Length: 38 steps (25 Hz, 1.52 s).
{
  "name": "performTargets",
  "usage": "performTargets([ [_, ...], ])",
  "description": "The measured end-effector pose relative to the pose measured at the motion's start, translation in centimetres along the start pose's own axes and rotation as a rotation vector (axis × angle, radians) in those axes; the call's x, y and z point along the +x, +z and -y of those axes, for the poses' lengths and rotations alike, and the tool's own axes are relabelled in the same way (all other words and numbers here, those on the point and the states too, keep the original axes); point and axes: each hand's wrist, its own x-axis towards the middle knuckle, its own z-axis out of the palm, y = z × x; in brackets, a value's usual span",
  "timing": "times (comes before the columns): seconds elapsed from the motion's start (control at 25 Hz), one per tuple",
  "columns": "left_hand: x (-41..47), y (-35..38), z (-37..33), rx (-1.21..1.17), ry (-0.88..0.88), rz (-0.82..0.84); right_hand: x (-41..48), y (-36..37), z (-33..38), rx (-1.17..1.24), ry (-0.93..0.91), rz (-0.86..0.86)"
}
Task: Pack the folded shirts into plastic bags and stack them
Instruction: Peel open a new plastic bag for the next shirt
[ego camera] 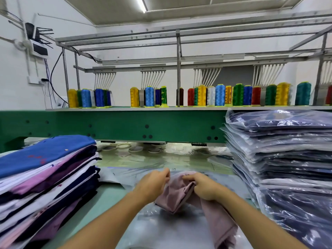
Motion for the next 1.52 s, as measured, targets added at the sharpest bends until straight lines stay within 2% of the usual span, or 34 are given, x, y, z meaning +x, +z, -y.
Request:
performTargets([
  [0.12,-0.5,0.4,-0.8,-0.016,0.011,-0.003,0.2,0.3,0.7,-0.084,0.026,0.045],
  [0.28,-0.9,1.9,-1.0,0.094,-0.065,0.053,-3.0,0.6,0.6,-0.314,0.082,0.112],
  [0.4,-0.9,3.1,-1.8,0.057,-0.100,0.075,-5.8,1.0,-0.2,-0.423,0.147,0.134],
  [0.56,-0.4,3.4,-3.7,0.006,-0.095,0.062,-6.4,1.6,0.4,-0.266,0.108,0.152],
  [0.72,0.1,1.4,-4.2,0.032,0.065,0.018,-3.1,1.4,1.6,-0.093,0.083,0.082],
  [0.92,-0.1,-1.6,-3.9,-0.034,0.112,-0.064,1.9,2.1,3.2,0.104,0.090,-0.033],
  [1.04,-0.7,-3.1,-3.1,-0.043,0.113,-0.108,4.5,2.7,4.5,0.027,0.152,-0.055],
  [1.16,-1.4,-3.7,-2.6,-0.029,0.142,-0.120,6.1,2.7,5.4,-0.265,0.262,-0.003],
  [1.24,-1.9,-3.4,-2.1,0.008,0.144,-0.106,6.6,2.9,5.7,-0.211,0.185,0.106],
  [1.32,-2.2,-3.0,-1.6,0.026,0.123,-0.119,6.1,3.2,5.4,0.002,0.166,0.145],
  [1.4,-2.3,-2.7,-1.1,0.015,0.112,-0.138,5.7,3.0,4.0,0.043,0.240,0.026],
  [1.48,-2.6,-2.3,-1.0,-0.006,0.086,-0.113,4.8,2.9,2.4,-0.139,0.332,-0.064],
  [1.52,-2.7,-2.0,-0.9,-0.005,0.073,-0.099,4.1,2.9,2.0,-0.278,0.338,-0.053],
])
